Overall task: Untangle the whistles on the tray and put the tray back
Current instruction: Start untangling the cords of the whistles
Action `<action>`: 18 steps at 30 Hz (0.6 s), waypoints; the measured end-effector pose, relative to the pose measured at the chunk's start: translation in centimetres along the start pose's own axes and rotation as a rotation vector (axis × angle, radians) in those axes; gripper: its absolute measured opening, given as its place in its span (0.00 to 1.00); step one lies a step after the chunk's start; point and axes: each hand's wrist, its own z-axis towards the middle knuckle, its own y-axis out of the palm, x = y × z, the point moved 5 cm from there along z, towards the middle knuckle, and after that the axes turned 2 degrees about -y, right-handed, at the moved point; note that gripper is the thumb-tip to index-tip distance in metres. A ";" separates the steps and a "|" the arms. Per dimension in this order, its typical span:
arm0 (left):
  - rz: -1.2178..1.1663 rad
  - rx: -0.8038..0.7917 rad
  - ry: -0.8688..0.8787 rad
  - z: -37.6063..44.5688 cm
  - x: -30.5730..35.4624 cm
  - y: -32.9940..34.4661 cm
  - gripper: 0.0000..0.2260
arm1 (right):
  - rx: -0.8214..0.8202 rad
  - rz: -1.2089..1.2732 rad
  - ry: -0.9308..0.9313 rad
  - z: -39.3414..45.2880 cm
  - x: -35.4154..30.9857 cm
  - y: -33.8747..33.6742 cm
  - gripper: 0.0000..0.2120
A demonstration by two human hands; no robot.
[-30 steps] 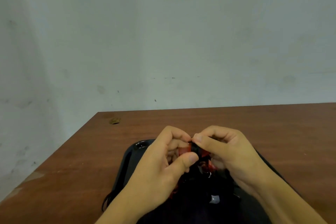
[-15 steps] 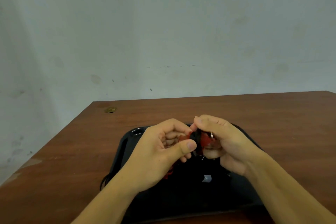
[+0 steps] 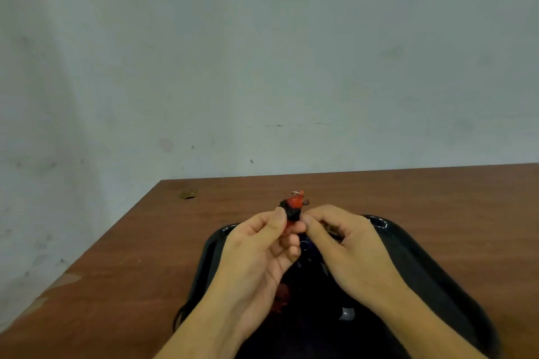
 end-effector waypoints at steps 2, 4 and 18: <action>0.082 0.068 0.059 0.3 0.4 -0.7 0.12 | -0.035 -0.176 -0.062 -0.2 -0.1 0.0 0.09; 0.256 0.133 0.169 0.7 0.8 -1.5 0.07 | -0.099 -0.340 -0.143 -0.5 -0.5 0.2 0.10; 1.039 0.144 0.586 0.4 1.8 -1.3 0.07 | -0.098 -0.528 -0.419 -1.1 -2.8 0.2 0.10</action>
